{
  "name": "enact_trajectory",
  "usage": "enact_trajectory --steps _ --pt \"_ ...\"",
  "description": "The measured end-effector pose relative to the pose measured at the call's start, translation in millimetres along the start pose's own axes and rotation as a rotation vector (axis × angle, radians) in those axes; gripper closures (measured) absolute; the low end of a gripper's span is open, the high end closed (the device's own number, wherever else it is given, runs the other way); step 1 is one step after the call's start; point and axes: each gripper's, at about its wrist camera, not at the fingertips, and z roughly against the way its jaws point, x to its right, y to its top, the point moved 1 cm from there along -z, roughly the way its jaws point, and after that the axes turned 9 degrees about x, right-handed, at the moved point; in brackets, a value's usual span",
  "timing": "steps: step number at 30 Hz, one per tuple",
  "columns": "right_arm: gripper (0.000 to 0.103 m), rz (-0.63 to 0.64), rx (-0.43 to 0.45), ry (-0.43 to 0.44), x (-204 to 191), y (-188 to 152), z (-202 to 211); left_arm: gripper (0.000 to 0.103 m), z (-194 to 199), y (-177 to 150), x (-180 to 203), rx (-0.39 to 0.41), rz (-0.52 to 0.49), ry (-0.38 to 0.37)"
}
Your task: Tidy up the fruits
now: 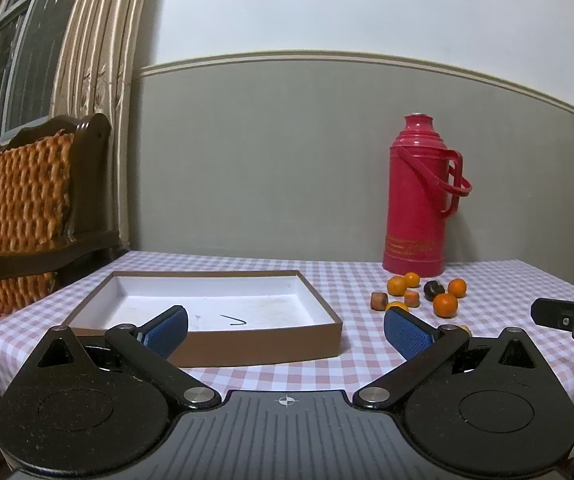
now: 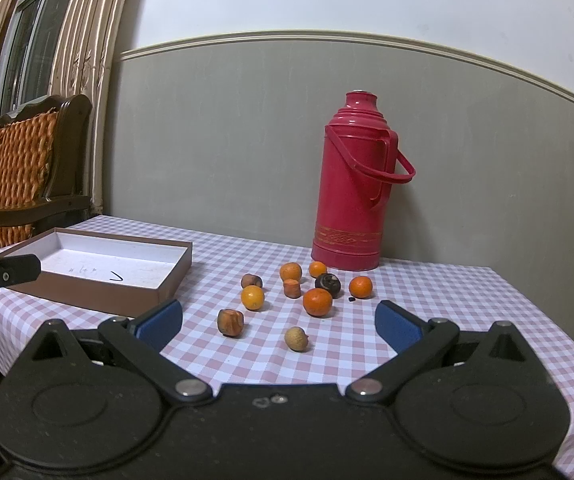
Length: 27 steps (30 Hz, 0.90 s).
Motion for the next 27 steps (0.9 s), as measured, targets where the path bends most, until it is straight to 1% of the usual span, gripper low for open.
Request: enact_trajectory --steps 27 --pt "0.006 0.003 0.000 -0.001 0.4 0.6 0.7 0.000 0.7 0.1 0.1 0.001 -0.003 0.000"
